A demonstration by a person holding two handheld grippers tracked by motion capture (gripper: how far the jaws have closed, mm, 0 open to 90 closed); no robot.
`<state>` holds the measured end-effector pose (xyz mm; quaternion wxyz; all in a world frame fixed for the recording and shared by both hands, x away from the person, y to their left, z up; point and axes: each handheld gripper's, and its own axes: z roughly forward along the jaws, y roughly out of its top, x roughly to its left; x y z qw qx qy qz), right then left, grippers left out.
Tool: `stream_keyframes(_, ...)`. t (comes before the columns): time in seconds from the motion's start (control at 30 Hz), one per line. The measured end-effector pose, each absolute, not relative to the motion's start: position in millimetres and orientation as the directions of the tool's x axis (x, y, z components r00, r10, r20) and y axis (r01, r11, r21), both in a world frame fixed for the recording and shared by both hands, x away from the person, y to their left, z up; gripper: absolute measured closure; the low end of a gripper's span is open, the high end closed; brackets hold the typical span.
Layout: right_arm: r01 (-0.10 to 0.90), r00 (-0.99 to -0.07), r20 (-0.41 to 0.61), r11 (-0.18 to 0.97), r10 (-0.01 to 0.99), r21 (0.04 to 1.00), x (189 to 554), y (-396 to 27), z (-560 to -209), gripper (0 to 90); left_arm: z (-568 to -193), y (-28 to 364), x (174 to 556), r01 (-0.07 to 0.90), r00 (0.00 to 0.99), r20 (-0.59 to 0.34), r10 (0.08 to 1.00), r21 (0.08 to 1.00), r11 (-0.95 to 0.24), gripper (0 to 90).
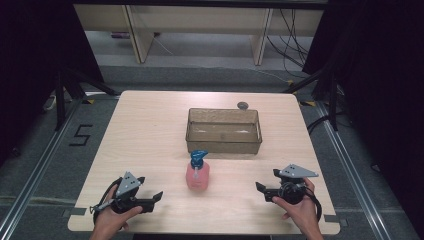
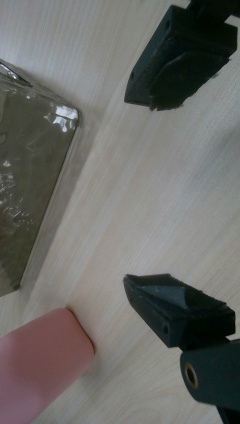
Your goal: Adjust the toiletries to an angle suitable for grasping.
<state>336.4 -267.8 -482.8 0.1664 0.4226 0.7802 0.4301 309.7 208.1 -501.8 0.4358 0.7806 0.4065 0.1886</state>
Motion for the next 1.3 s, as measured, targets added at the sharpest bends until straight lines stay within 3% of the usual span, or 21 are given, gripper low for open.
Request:
stream_keyframes(0.5, 0.467, -0.586, 0.058, 0.279, 0.808, 0.839, 337.7, -270.8, -479.9, 17.1, -502.1, 207.8, 309.8, 0.471, 0.599, -0.059, 0.799, 0.833, -0.291, 15.7)
stream_keyframes(0.67, 0.493, -0.563, 0.107, 0.230, 0.819, 0.839, 334.6, -269.0, -478.2, 17.3, -501.8, 208.8, 310.0, 0.473, 0.599, -0.053, 0.799, 0.829, -0.300, 15.7)
stream_keyframes(0.87, 0.449, -0.581, 0.060, 0.258, 0.812, 0.855, 336.5, -271.6, -476.5, 18.0, -501.7, 208.8, 309.9, 0.472, 0.599, -0.052, 0.799, 0.829, -0.299, 15.7)
stream_keyframes(1.1, 0.461, -0.572, 0.106, 0.212, 0.813, 0.862, 335.7, -268.0, -475.9, 18.2, -501.8, 208.7, 310.0, 0.473, 0.598, -0.053, 0.800, 0.829, -0.299, 15.7)
stream_keyframes(1.3, 0.420, -0.590, 0.065, 0.237, 0.805, 0.876, 335.4, -264.6, -470.9, 18.6, -501.9, 208.6, 310.0, 0.472, 0.597, -0.056, 0.800, 0.831, -0.294, 15.6)
